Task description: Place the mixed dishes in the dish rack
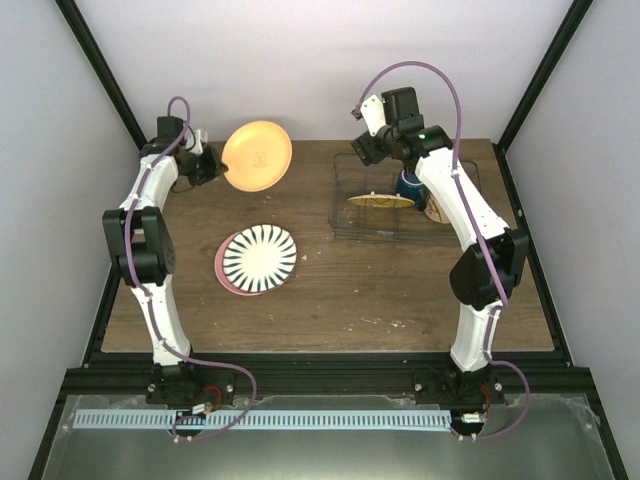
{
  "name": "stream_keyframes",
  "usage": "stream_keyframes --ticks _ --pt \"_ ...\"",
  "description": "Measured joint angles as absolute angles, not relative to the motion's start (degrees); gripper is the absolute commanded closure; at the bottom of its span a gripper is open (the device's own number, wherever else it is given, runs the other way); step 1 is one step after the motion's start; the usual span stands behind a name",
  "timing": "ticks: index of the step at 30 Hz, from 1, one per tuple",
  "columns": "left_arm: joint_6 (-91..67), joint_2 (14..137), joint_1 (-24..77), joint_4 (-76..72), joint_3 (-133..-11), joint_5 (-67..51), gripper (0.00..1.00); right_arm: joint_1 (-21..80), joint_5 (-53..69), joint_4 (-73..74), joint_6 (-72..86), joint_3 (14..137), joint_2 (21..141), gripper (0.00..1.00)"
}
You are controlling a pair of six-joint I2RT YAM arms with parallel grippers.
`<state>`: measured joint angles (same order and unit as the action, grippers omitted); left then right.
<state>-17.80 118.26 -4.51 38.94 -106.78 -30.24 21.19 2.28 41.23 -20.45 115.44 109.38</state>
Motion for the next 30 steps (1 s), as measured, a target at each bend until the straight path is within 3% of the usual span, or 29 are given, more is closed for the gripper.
stream_keyframes --ticks 17,30 --pt "-16.8 114.1 1.5 32.9 -102.0 -27.1 1.0 21.2 25.9 40.6 -10.6 118.4 111.5 0.13" --pt "-19.6 110.9 6.8 27.9 -97.5 -29.8 1.0 21.2 33.0 36.6 -4.8 118.2 116.9 0.17"
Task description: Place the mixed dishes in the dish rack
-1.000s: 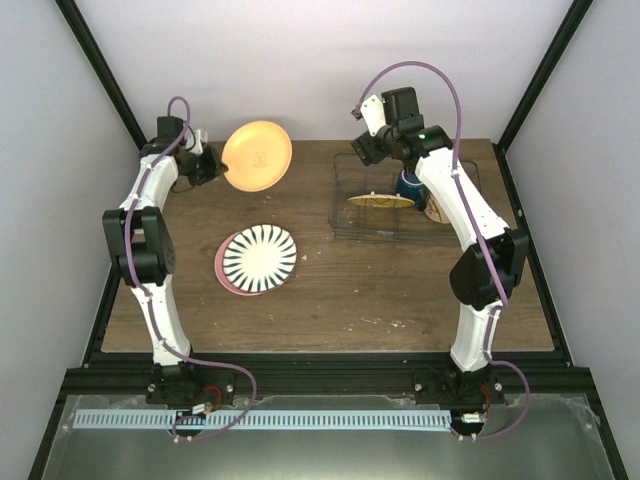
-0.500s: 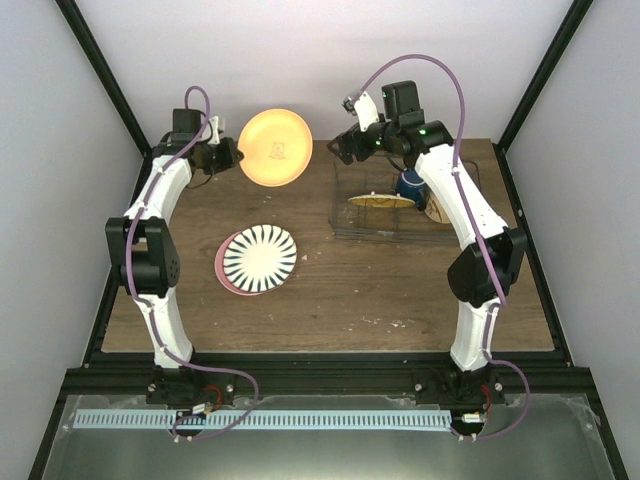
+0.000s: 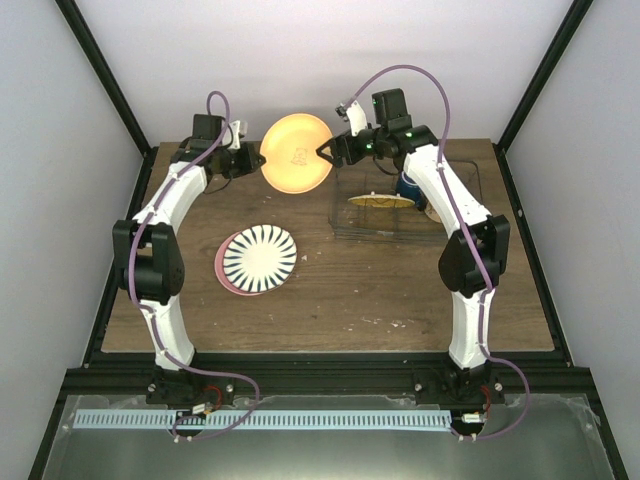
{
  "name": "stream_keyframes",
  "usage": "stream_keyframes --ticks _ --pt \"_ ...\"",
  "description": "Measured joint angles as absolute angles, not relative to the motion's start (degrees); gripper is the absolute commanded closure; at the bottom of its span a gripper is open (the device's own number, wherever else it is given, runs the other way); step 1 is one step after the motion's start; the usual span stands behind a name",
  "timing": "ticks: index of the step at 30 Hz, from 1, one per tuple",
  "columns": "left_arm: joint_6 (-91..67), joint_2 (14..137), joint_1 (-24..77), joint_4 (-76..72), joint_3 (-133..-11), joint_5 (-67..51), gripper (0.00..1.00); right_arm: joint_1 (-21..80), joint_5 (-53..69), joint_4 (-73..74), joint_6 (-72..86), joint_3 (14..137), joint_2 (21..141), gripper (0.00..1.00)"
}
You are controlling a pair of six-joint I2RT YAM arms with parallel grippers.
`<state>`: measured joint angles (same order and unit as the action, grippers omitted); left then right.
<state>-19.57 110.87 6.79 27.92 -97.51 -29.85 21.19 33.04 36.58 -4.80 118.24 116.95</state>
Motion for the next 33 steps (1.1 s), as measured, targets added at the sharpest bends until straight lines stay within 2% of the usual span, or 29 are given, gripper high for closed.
stream_keyframes --ticks 4,14,20,25,28,31,33 --pt "-20.1 109.2 6.7 27.1 -96.0 -30.6 1.0 21.2 33.2 36.5 -4.6 118.2 117.1 0.24" --pt "-21.5 107.7 7.6 25.0 -92.4 -32.6 0.99 21.1 37.4 35.2 -3.2 118.3 119.0 0.71" --pt "-22.6 107.7 8.1 22.8 -91.3 -33.3 0.78 19.9 38.6 33.7 -1.3 118.3 120.3 0.87" --pt "-23.1 107.7 9.0 21.7 -91.1 -35.1 0.66 20.0 37.2 34.2 -1.9 118.3 120.5 0.96" --pt "-22.8 107.7 9.2 21.7 -91.1 -35.3 0.54 20.1 36.8 34.5 -2.6 118.3 120.5 0.99" --pt "-22.0 107.7 9.2 22.0 -91.2 -35.1 0.37 20.1 35.9 34.9 -3.9 118.3 120.5 0.99" --pt "-21.3 107.7 9.1 22.5 -91.4 -34.7 0.13 20.4 34.8 35.5 -5.1 118.3 120.2 0.99"
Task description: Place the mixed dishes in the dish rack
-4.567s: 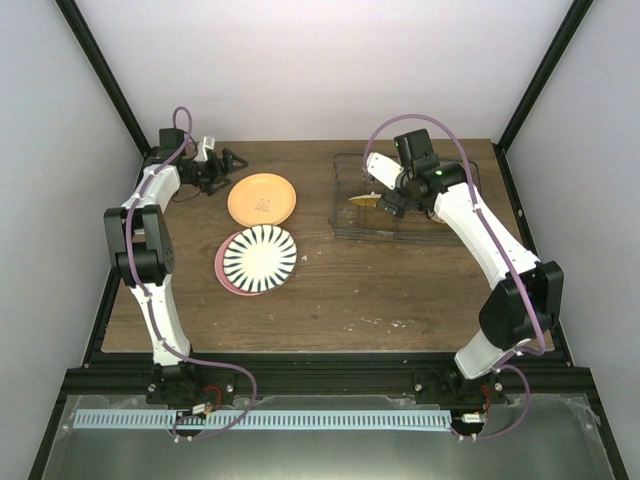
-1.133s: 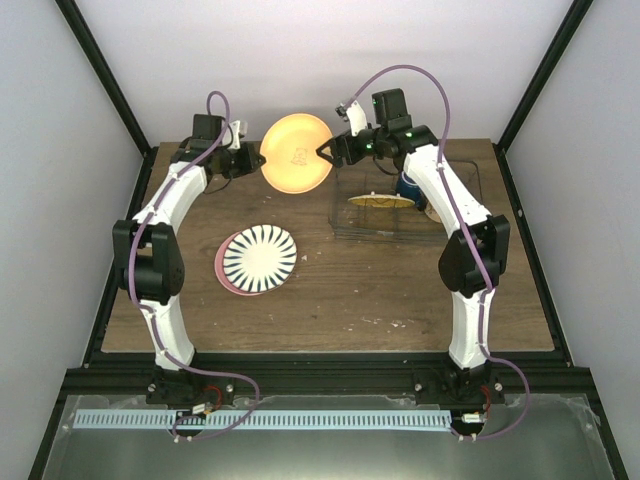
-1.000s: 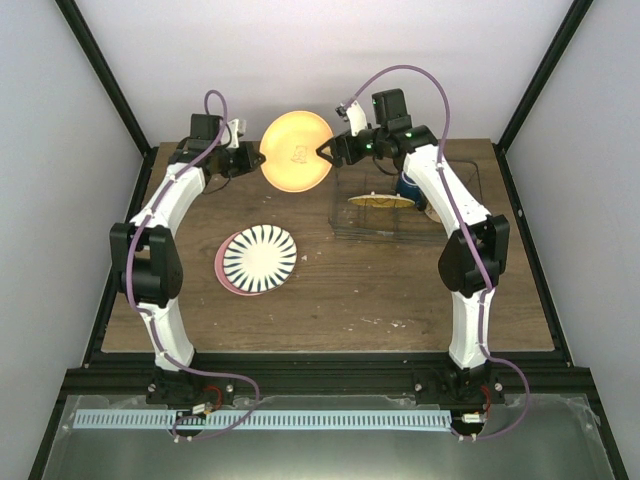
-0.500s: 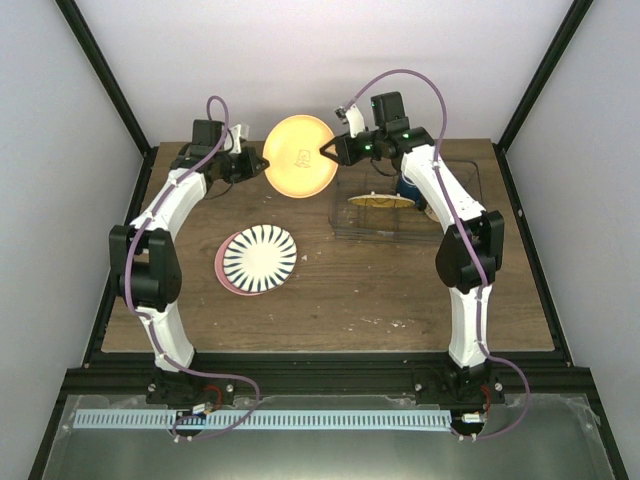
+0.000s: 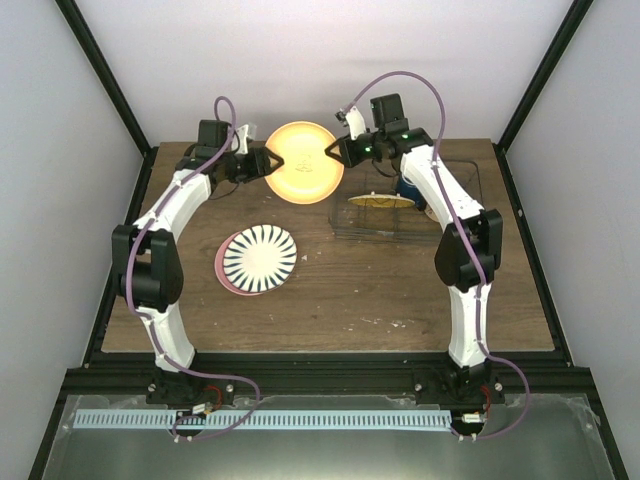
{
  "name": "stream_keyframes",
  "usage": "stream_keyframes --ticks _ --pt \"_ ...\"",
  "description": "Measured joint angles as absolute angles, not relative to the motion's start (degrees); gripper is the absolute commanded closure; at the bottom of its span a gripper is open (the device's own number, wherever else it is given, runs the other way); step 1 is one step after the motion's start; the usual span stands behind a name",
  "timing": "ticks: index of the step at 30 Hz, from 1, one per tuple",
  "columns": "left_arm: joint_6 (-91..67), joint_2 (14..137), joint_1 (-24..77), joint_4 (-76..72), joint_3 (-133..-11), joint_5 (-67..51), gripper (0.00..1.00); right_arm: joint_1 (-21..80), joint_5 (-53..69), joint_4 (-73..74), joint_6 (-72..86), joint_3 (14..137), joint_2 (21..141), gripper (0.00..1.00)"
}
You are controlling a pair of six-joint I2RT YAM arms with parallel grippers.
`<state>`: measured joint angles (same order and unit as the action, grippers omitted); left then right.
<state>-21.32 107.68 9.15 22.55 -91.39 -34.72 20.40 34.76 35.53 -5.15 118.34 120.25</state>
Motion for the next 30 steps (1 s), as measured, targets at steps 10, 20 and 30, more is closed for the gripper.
stream_keyframes --ticks 10,20,30 --pt "-20.6 107.8 1.3 25.4 -95.1 -35.0 0.0 21.5 17.0 38.0 -17.0 116.5 111.0 0.99" --pt "-20.9 107.7 -3.6 25.2 -95.5 -35.7 0.0 23.1 12.0 35.9 -31.3 95.8 88.3 0.99" --pt "-22.3 107.7 -3.2 22.5 -94.2 -37.6 0.0 24.3 4.3 32.7 -43.9 78.3 73.7 0.99"
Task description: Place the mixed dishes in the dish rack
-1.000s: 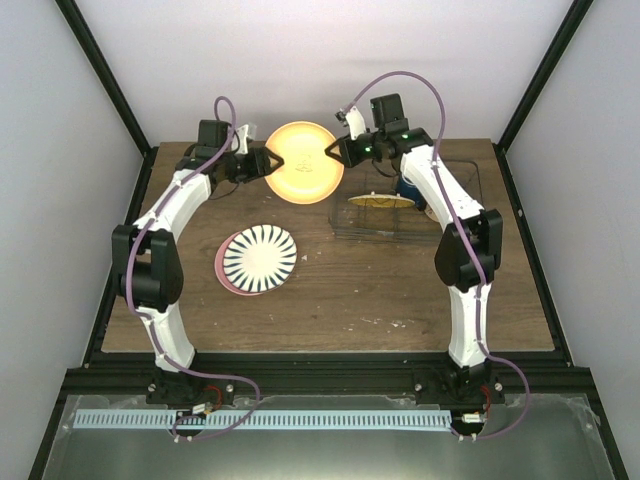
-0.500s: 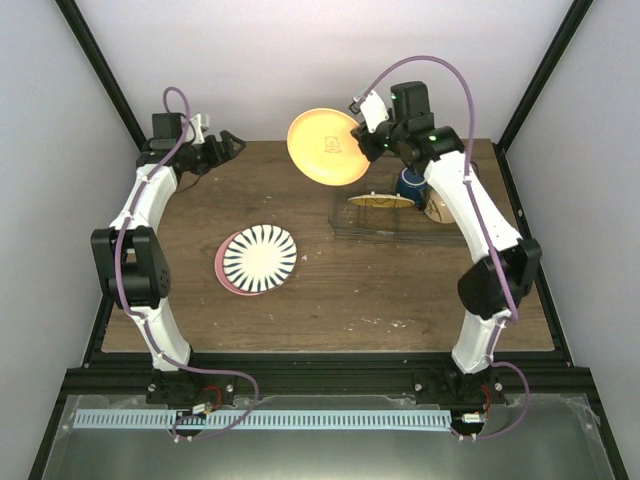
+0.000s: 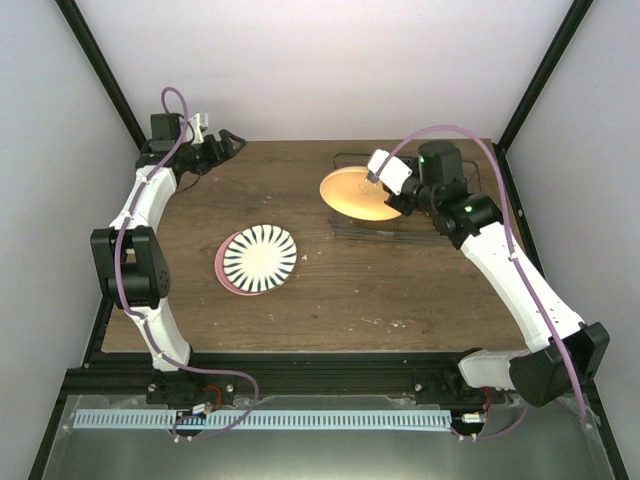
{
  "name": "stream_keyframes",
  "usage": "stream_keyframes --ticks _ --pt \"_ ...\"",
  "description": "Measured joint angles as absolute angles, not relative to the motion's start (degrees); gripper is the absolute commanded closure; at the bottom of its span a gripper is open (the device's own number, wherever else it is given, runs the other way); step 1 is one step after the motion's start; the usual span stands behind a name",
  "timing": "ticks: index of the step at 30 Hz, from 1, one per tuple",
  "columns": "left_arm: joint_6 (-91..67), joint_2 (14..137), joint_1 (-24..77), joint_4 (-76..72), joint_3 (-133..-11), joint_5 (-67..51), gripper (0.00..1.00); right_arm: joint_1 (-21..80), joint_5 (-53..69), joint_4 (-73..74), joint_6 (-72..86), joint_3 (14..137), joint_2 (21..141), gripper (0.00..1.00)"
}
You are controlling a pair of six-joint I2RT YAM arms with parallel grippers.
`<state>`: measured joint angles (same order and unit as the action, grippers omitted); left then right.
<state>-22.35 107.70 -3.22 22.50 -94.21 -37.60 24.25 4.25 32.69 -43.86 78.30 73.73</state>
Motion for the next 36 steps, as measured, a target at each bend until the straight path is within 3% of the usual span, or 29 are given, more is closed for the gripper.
stream_keyframes --ticks 10,36 --pt "-22.3 107.7 -3.2 22.3 -92.1 -37.4 0.0 24.3 -7.6 24.5 -57.5 66.9 73.3 0.99" --pt "-22.1 107.7 -3.2 22.6 -92.6 -37.1 0.0 24.4 -15.2 13.4 -69.5 66.2 78.0 0.99"
